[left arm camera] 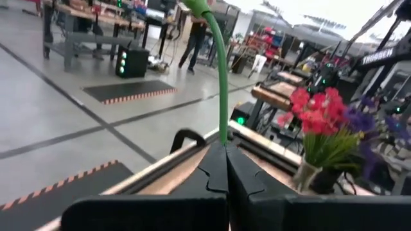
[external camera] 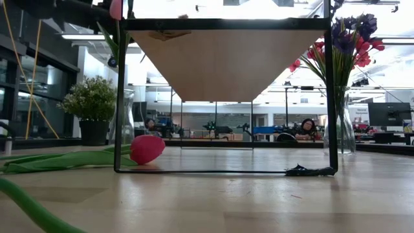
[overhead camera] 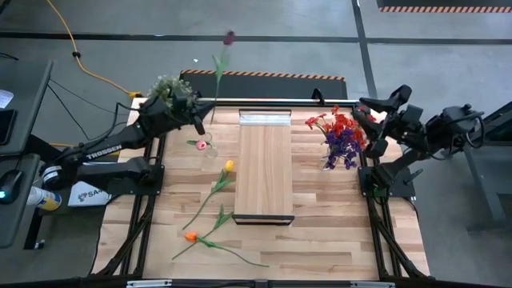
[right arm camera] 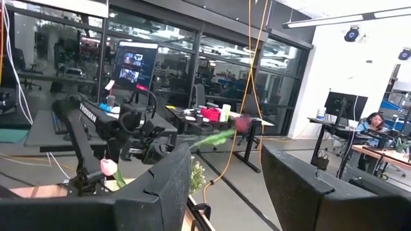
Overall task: Pick and place flowers into a vace then onto a shelf
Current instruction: Put the dark red tulip into the left transparent vase
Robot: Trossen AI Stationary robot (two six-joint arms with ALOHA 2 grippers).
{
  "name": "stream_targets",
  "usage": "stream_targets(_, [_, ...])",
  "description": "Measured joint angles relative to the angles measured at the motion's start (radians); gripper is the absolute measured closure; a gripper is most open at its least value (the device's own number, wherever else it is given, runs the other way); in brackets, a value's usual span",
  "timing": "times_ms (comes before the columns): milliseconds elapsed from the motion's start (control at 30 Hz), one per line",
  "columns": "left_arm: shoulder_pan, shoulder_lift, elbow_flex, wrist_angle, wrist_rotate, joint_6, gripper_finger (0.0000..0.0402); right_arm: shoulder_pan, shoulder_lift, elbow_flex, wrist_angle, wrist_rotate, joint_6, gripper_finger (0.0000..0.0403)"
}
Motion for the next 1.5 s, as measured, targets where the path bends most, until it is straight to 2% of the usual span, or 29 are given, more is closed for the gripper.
stream_targets(300, [-0.076, -0.01, 0.0, -0.095, -0.086, 0.007, 0.0381, 0.0, 0.02, 0.0, 0.0, 0.0, 0.012, 0.0222])
stream_targets(600, [-0.129, -0.072, 0.0, -0.208, -0.132, 0.019, 0.0381, 0.0, 0.02, 0.0, 0.011, -0.001, 0.027, 0.0222])
stream_targets(700, [-0.155, -0.096, -0.007, -0.23, -0.178, 0.023, 0.0381, 0.0, 0.02, 0.0, 0.02, 0.0, 0.027, 0.0222])
stream_targets(800, [-0.178, -0.133, -0.06, -0.187, -0.227, 0.018, 0.0381, 0.0, 0.02, 0.0, 0.023, -0.002, 0.027, 0.0222])
stream_targets(933, [-0.183, -0.192, -0.15, -0.057, -0.23, 0.0, 0.0381, 0.0, 0.02, 0.0, 0.023, -0.018, 0.026, 0.0222])
stream_targets(1067, [-0.182, -0.22, -0.206, -0.01, -0.241, -0.01, 0.0381, 0.0, 0.02, 0.0, 0.039, -0.027, 0.026, 0.0222])
stream_targets(1500, [-0.182, -0.231, -0.213, 0.104, -0.248, 0.034, 0.0381, 0.0, 0.02, 0.0, 0.06, -0.042, 0.026, 0.0222])
